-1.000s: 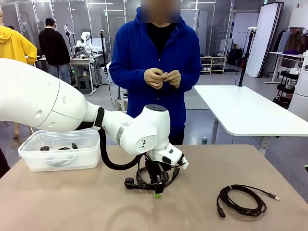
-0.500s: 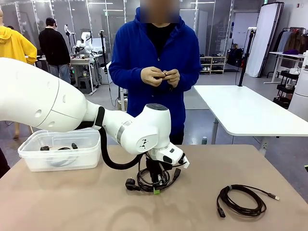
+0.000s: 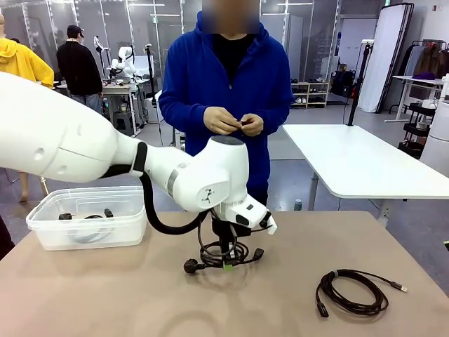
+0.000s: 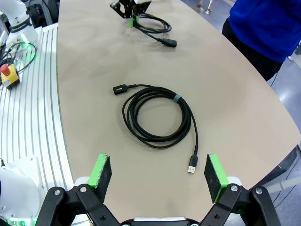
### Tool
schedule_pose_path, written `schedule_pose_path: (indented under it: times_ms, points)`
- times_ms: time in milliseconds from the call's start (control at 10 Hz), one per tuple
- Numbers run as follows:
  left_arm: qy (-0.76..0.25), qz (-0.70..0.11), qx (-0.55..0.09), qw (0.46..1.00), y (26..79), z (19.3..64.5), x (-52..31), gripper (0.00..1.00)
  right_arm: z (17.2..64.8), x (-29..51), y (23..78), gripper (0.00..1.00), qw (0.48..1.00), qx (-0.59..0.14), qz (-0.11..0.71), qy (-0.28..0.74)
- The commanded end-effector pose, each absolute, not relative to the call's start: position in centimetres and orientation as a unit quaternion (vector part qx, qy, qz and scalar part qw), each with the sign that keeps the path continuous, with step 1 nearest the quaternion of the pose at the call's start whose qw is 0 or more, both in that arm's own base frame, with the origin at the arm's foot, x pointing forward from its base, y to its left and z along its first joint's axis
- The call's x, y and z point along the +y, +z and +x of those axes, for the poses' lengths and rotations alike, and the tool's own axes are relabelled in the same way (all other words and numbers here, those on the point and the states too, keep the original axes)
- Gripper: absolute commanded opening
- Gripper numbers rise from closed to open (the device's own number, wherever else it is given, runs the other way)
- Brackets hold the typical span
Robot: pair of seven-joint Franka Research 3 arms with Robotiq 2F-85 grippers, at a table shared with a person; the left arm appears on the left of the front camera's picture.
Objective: Organize and store the cables.
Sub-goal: Place the Power Cable into the Organizing box.
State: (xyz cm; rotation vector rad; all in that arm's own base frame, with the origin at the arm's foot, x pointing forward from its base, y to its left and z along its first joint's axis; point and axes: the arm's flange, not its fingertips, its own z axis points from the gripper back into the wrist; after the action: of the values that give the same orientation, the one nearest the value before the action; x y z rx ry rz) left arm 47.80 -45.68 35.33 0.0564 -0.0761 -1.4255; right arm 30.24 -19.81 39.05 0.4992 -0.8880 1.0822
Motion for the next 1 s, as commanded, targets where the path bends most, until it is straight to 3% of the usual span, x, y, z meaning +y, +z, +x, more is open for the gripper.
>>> schedule_pose_path:
  times_ms: [0, 200, 400, 500, 900]
  points:
    - [-0.698, 0.045, -0.024, 0.714, 40.3, 45.5, -44.2, 0.0, 30.4, -19.7, 39.3, 1.0, 0.74, -0.408, 0.229, 0.482]
    - [-0.709, 0.061, -0.05, 0.701, 43.4, 44.3, -43.4, 0.0, 30.4, -19.7, 39.3, 1.0, 0.74, -0.408, 0.229, 0.482]
    - [-0.703, 0.057, -0.054, 0.707, 43.7, 44.2, -43.1, 0.0, 30.4, -19.7, 39.3, 1.0, 0.74, -0.408, 0.229, 0.482]
    - [-0.71, 0.051, -0.055, 0.7, 43.5, 44.1, -43.4, 0.08, 30.4, -19.7, 39.3, 1.0, 0.74, -0.408, 0.229, 0.482]
    - [-0.701, 0.066, -0.053, 0.708, 44.8, 44.5, -44.3, 0.08, 30.4, -19.7, 39.3, 1.0, 0.74, -0.408, 0.229, 0.482]
